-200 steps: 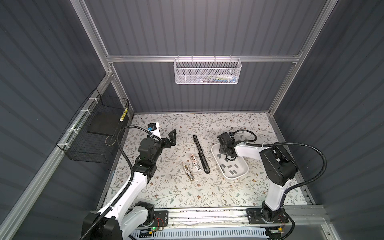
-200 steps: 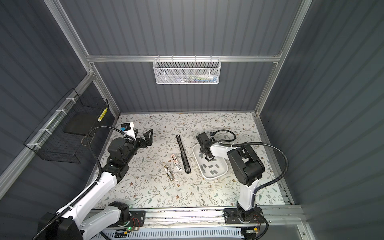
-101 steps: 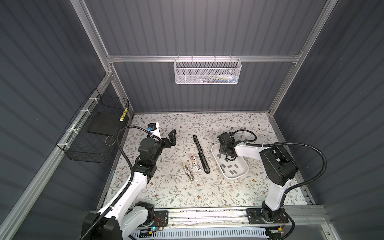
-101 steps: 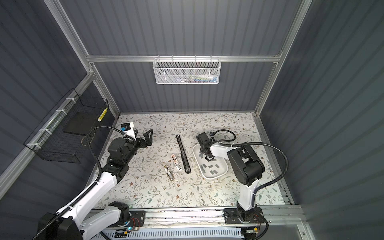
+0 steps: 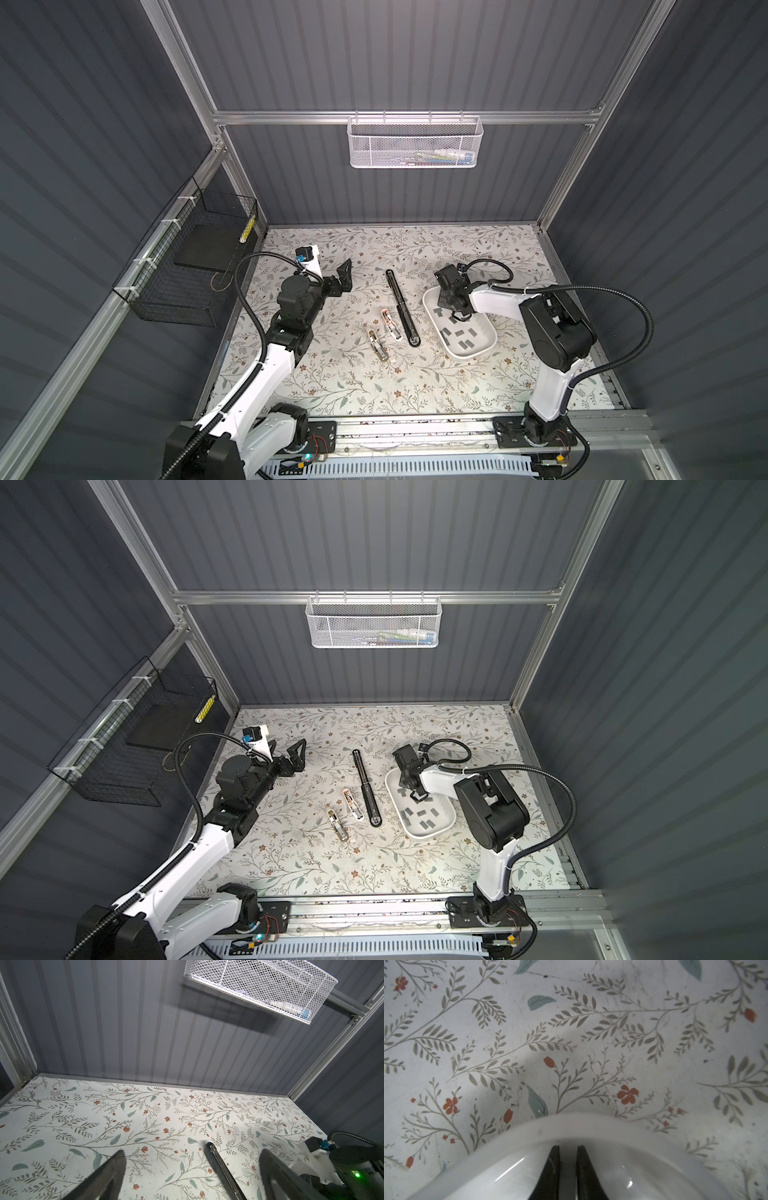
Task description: Load the staples into the stapler
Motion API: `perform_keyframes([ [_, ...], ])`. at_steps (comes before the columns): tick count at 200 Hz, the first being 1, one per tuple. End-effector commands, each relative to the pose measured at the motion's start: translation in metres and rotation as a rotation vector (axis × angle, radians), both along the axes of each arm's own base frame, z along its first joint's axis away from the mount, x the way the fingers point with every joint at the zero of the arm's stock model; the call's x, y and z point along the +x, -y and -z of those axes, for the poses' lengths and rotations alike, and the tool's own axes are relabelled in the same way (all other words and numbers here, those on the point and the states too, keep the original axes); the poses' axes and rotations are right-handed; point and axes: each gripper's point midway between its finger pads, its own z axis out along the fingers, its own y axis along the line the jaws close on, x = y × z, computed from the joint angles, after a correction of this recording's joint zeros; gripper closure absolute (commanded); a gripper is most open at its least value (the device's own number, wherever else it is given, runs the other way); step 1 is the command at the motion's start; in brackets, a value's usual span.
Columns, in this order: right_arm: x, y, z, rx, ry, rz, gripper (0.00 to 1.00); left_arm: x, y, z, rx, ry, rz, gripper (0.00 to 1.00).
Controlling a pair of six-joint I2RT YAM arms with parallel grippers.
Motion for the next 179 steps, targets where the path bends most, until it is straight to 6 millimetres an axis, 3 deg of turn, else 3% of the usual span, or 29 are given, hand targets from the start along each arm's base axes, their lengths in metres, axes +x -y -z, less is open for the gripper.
perform_keyframes([
  [1, -0.012, 0.007, 0.014, -0.019, -0.053, 0.001, 0.86, -0.002, -0.001, -0.002, -0.009, 0.005, -0.006, 0.00],
  [73, -0.008, 0.007, -0.017, 0.000, 0.031, -0.021, 0.88, 0.002, 0.003, 0.001, -0.011, -0.013, 0.007, 0.00],
  [129, -0.006, -0.011, -0.057, 0.101, 0.190, -0.152, 0.91, 0.011, 0.010, 0.008, -0.013, -0.036, 0.035, 0.00],
  [179, -0.018, -0.032, -0.093, 0.183, 0.332, -0.308, 0.94, 0.011, 0.013, 0.012, -0.022, -0.055, 0.052, 0.00],
])
